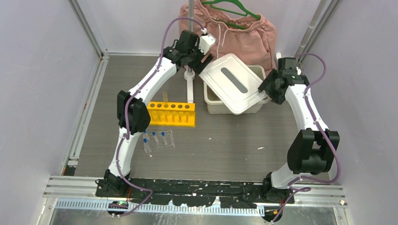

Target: Organize the chemistry lab equipment

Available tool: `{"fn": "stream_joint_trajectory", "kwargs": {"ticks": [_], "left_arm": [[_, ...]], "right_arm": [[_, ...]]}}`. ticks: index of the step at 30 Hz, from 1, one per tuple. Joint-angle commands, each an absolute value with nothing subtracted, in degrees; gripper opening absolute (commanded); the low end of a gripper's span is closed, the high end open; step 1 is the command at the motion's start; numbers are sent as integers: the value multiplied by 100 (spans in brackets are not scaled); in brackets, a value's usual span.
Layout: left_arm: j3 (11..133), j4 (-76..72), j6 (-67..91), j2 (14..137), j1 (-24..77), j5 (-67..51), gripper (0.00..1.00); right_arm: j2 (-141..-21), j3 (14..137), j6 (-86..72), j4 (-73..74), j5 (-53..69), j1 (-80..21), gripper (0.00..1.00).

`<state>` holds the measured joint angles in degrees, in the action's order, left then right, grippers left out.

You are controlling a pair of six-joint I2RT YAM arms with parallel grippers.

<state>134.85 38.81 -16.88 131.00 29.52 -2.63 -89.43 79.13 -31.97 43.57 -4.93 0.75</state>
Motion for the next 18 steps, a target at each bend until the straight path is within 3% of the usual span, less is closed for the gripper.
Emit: {"fn": "stream_joint_trajectory", "kwargs": {"ticks": [1, 18], "left_arm": [[13499, 3687, -1722, 13053, 2935, -338, 81], [13414, 3702, -1292, 12684, 2936, -970, 82]], "right_arm": [[-9048, 8039, -3068, 4192, -637, 235, 69], [-9194, 8188, -2887, 4089, -305, 360, 68]]}}
